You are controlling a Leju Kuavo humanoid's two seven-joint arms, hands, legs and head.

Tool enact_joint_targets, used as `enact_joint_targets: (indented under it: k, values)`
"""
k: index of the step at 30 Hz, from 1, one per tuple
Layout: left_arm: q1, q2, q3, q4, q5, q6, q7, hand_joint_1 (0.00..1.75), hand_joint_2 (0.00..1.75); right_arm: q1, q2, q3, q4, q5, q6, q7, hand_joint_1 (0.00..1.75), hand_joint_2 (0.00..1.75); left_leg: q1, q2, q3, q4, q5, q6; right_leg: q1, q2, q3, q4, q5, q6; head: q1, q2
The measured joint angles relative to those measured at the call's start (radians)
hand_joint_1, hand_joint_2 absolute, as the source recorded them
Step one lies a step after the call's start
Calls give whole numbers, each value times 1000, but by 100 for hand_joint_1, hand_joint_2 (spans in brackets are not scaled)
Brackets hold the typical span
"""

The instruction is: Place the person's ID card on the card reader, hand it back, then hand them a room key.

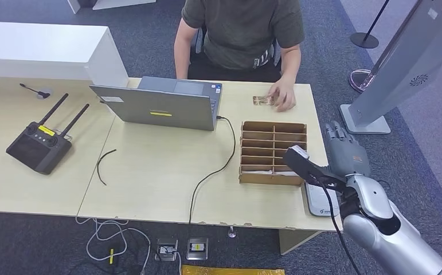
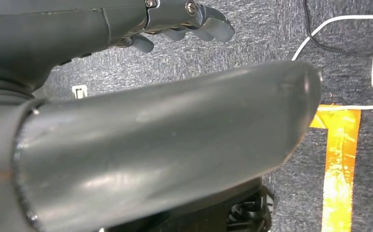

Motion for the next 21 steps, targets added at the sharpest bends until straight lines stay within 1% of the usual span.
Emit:
enact_joint_targets:
  k: [5,9,18,21]
  values:
    - [7,1,11,0,7,7,-5,0,0,25,-24,13,-25,49,-23,5,0,175,0,0,0,0,0,0,0,0,0,0,0,0,0,0]
    - [14,1,19,0,13,9,-4,0,0,32,-34,33,-32,81,-14,7,0,175,0,0,0,0,0,0,0,0,0,0,0,0,0,0]
    - [29,1,36,0,39,14,-5,0,0,35,-41,91,-32,103,4,-2,0,175,0,0,0,0,0,0,0,0,0,0,0,0,0,0]
    - [37,1,42,-2,47,17,-7,0,0,29,-40,121,-29,103,-6,-12,0,175,0,0,0,0,0,0,0,0,0,0,0,0,0,0]
